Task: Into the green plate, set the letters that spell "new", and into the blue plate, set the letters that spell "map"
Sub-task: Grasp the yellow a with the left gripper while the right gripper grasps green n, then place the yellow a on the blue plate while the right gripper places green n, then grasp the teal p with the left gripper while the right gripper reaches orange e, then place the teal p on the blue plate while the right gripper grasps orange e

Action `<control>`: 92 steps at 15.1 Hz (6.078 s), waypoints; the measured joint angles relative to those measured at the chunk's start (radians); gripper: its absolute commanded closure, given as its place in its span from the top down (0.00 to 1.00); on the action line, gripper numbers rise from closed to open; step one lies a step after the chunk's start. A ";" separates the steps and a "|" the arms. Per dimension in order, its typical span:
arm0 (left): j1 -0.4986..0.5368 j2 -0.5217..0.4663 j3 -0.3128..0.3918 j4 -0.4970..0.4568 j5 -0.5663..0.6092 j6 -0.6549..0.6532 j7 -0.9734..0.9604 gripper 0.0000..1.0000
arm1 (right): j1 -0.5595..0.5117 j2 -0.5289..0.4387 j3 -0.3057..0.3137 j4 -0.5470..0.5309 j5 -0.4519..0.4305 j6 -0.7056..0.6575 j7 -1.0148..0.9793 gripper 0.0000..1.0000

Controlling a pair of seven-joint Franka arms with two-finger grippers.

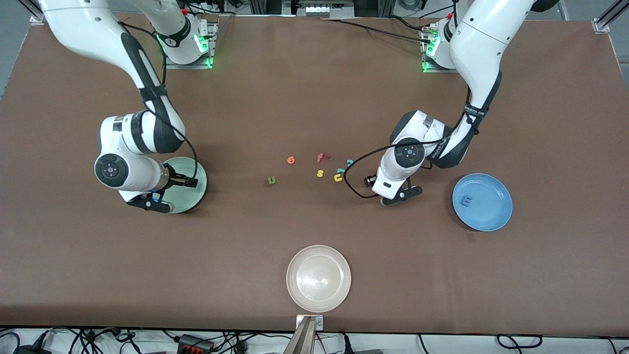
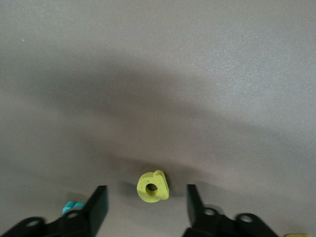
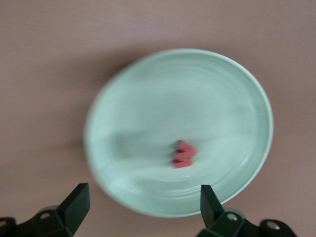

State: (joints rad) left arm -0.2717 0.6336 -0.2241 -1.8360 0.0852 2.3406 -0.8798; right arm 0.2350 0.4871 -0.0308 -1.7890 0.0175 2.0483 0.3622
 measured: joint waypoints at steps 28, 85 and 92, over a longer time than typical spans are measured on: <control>0.371 -0.173 0.023 0.023 0.001 -0.281 0.842 0.09 | 0.348 0.273 0.040 0.233 0.001 0.145 -0.036 0.63; 0.351 -0.129 -0.224 -0.162 0.153 -0.092 0.401 0.02 | 0.142 -0.034 -0.013 0.061 0.002 0.039 -0.314 1.00; 0.573 -0.151 -0.215 -0.026 0.216 -0.225 0.784 0.02 | 0.394 0.058 -0.008 0.072 0.003 0.142 -0.147 1.00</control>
State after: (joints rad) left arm 0.3009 0.4829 -0.4392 -1.8622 0.3011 2.1152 -0.0955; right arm 0.6285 0.5451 -0.0385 -1.7175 0.0202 2.1899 0.2151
